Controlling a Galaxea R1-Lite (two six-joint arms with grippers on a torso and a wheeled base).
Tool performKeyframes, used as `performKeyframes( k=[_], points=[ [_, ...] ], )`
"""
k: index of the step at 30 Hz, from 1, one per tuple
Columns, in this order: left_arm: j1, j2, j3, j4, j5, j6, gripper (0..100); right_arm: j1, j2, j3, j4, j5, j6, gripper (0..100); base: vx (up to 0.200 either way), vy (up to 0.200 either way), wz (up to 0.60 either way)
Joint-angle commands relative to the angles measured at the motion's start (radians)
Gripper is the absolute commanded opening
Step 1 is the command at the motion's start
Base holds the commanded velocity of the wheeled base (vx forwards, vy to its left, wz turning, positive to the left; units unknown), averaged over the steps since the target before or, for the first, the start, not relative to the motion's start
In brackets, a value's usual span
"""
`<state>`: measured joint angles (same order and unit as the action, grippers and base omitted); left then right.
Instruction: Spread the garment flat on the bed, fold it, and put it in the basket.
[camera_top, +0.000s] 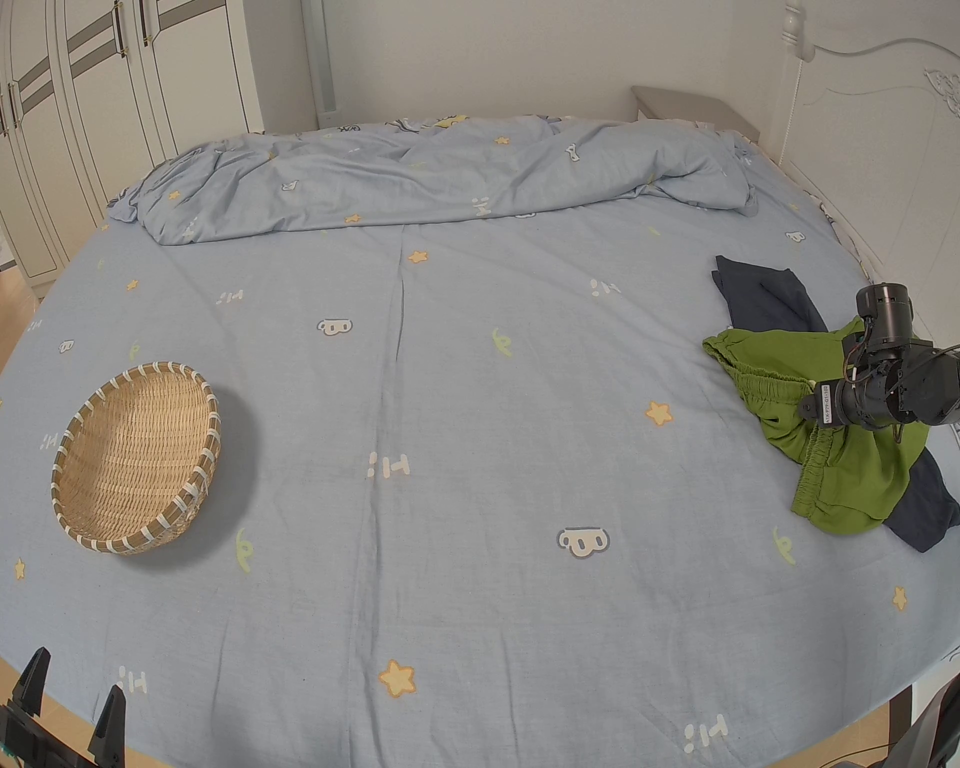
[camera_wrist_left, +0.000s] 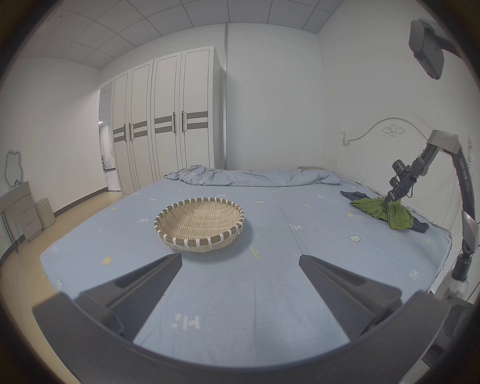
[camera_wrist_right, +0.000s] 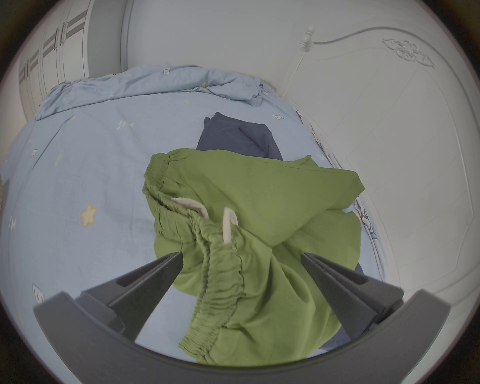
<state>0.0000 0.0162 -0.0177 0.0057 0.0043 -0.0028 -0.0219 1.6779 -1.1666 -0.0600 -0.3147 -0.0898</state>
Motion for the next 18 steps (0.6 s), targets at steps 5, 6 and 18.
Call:
performKeyframes(
  k=[5, 6, 18],
  points=[
    [0.000, -0.013, 0.016, 0.000, 0.000, 0.000, 100, 0.005, 0.056, -0.031, -0.054, 0.000, -0.001, 100, 0.000, 0.000, 0.00],
    [0.000, -0.013, 0.016, 0.000, 0.000, 0.000, 100, 0.005, 0.057, -0.033, -0.054, 0.000, -0.001, 100, 0.000, 0.000, 0.00],
    [0.000, -0.013, 0.016, 0.000, 0.000, 0.000, 100, 0.030, 0.071, -0.044, -0.064, 0.005, 0.008, 0, 0.000, 0.000, 0.00]
  ],
)
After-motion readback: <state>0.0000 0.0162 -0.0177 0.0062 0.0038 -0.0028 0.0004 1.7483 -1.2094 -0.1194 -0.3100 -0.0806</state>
